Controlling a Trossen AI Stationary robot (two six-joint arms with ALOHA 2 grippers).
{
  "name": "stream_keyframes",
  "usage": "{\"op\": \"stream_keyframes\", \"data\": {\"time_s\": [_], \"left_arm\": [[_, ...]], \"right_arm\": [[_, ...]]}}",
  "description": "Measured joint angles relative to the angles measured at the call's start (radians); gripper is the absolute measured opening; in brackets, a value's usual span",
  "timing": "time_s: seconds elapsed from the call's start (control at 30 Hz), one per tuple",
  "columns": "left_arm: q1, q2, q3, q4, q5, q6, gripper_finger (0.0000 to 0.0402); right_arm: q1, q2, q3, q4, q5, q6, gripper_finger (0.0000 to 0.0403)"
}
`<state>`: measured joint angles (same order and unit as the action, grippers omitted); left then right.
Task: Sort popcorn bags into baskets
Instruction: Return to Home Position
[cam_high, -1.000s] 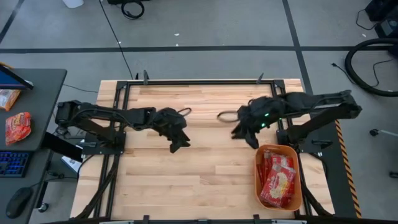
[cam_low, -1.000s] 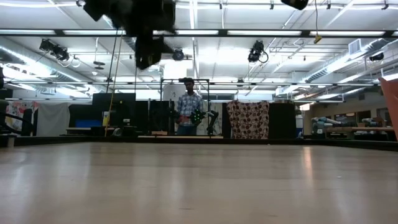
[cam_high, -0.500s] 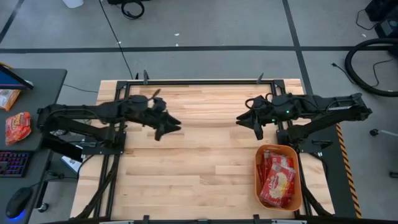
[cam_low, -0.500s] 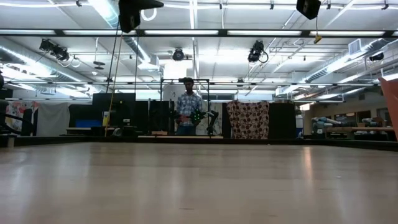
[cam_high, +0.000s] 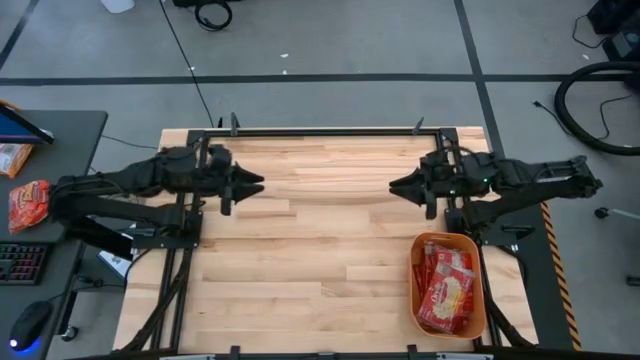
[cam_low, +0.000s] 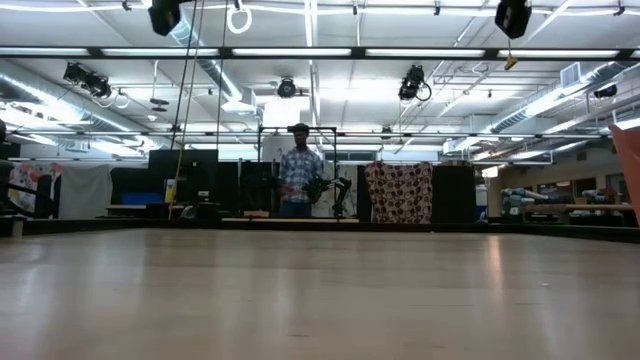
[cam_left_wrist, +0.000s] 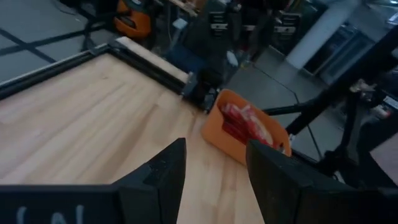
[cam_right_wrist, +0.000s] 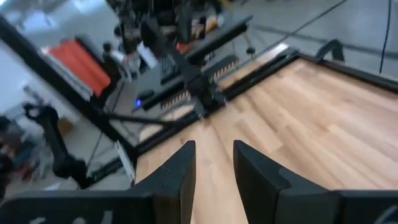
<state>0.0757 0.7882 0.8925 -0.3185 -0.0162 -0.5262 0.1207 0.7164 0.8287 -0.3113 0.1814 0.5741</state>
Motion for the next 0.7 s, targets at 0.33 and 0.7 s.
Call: {"op": "stream_keyframes", "data": {"time_s": [0.33, 0.7], "left_arm": [[0.0, -0.271, -0.225, 0.033, -0.11, -0.094, 0.0172], [0.0, -0.561, -0.449, 0.082, -0.239, -0.241, 0.0171]], "right_arm": [[-0.001, -0.179, -0.232, 0.231, 0.075, 0.064, 0.0112], [-0.001, -0.344, -0.462, 0.315, 0.15, 0.192, 0.0112]]}}
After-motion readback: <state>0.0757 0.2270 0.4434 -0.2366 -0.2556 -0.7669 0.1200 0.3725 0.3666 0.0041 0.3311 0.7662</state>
